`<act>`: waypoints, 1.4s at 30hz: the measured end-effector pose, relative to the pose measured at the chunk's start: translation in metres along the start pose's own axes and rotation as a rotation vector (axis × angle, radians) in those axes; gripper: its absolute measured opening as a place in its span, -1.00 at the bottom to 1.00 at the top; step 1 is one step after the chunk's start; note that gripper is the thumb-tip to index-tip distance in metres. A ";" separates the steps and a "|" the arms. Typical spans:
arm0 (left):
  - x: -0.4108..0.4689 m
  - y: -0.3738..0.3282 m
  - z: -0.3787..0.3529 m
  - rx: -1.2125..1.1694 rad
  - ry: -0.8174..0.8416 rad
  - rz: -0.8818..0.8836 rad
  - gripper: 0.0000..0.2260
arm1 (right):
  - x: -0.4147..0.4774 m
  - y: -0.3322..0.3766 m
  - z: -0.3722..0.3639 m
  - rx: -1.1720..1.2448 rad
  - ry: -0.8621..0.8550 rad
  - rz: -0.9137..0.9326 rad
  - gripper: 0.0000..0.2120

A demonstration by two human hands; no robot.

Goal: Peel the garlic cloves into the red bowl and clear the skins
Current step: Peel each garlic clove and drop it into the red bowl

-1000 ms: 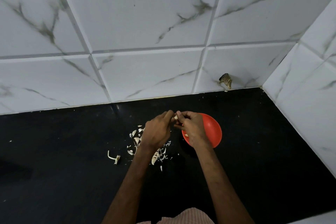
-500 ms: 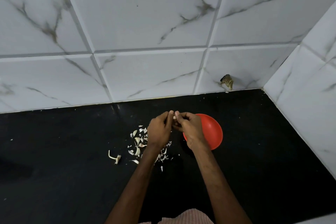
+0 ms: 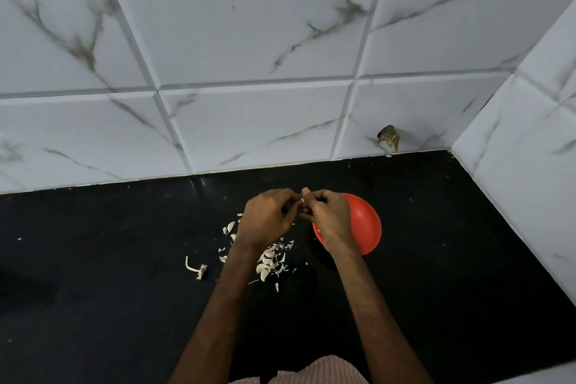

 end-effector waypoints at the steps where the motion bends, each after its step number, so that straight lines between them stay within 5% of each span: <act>1: 0.000 -0.001 -0.001 0.004 0.008 -0.001 -0.90 | 0.000 0.000 0.001 -0.026 -0.009 0.011 -0.82; 22: -0.011 0.039 -0.013 -0.384 -0.161 0.384 -0.99 | 0.002 0.003 0.002 -0.164 -0.014 0.191 -0.88; 29: -0.007 0.031 -0.020 -0.371 0.002 0.214 -0.85 | 0.002 0.006 0.001 -0.251 -0.017 0.228 -0.94; 34: -0.008 0.030 -0.017 -0.436 -0.087 0.219 -0.88 | 0.000 0.006 0.002 -0.235 0.004 0.194 -0.93; 42: -0.008 0.016 -0.023 0.008 0.184 0.065 -0.85 | 0.004 0.001 0.003 -0.411 0.027 0.158 -0.88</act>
Point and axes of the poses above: each hand's wrist, its own x-axis towards the middle knuckle, its own z-axis out of the back of the hand, y = z × x, the point moved 6 cm from there along x, towards the middle knuckle, and after that the axes turned 5 degrees about -z, right-handed, at the moved point
